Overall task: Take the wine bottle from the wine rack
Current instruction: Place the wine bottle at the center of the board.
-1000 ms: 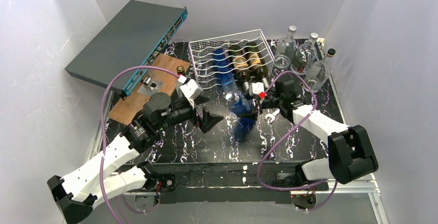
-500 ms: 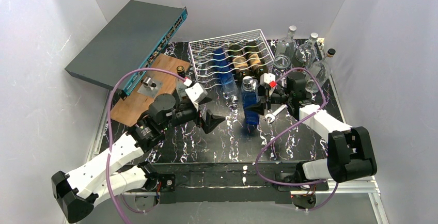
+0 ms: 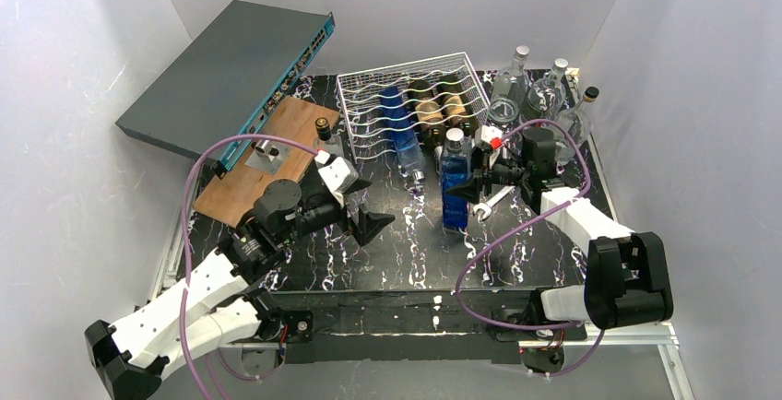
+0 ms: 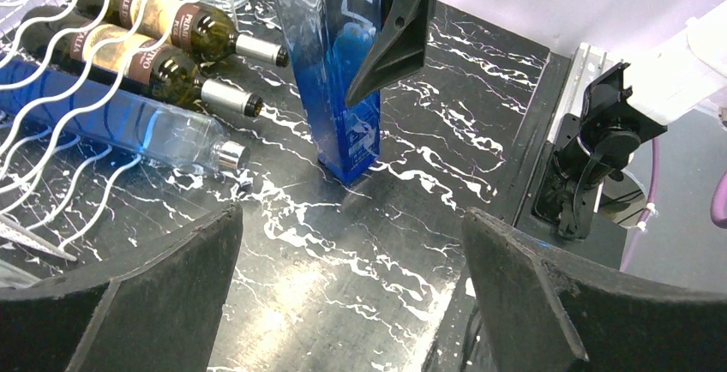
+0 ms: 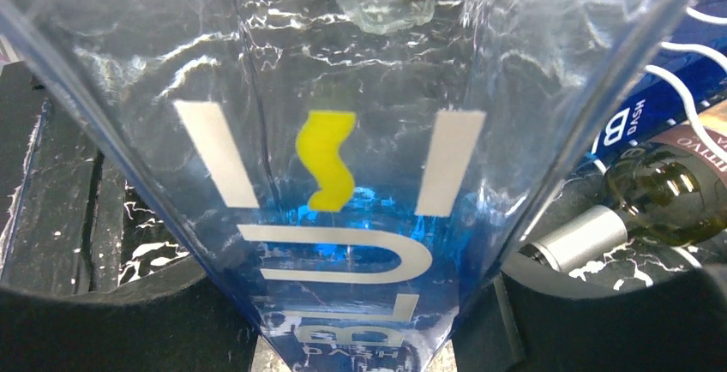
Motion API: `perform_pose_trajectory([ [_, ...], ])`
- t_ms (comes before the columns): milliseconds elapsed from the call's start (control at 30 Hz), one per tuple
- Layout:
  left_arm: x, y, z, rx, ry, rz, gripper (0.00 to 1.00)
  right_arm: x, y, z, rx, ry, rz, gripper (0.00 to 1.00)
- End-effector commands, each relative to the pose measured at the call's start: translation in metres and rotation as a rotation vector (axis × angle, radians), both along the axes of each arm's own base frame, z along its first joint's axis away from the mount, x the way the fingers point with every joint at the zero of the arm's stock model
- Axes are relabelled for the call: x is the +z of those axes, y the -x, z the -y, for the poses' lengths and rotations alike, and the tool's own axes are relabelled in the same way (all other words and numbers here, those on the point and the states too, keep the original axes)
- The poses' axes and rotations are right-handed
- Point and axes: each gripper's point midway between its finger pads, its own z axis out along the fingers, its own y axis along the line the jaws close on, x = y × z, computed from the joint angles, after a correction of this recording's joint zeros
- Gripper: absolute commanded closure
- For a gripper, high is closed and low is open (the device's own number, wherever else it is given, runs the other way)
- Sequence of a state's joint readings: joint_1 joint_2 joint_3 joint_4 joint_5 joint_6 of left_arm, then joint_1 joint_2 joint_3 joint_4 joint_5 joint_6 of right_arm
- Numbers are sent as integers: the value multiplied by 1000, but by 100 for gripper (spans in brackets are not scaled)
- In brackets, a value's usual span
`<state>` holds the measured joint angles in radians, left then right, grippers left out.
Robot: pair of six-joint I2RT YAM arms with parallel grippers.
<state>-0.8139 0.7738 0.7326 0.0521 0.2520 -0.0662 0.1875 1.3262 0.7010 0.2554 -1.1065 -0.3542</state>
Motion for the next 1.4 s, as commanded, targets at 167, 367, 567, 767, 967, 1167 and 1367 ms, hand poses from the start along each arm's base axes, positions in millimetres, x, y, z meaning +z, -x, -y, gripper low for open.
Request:
perform_pose_trajectory([
  [167, 0, 6, -11, 40, 37, -15, 2, 52, -3, 13, 10, -48, 120, 84],
  [367, -2, 6, -16, 59, 38, -17, 2, 61, -10, 23, -25, -51, 122, 85],
  [567, -1, 7, -17, 60, 45, -20, 2, 70, -15, 35, -60, -56, 124, 85],
  [767, 0, 7, -18, 63, 48, -18, 2, 78, -26, 54, -125, -46, 127, 85],
  [967, 1, 7, -19, 66, 49, -17, 2, 87, -42, 88, -229, -34, 136, 86],
  [1167, 3, 8, -19, 64, 50, -13, 2, 92, -55, 124, -324, -23, 146, 86],
  [1367, 1, 7, -18, 62, 46, -17, 2, 93, -76, 153, -413, 3, 176, 86],
])
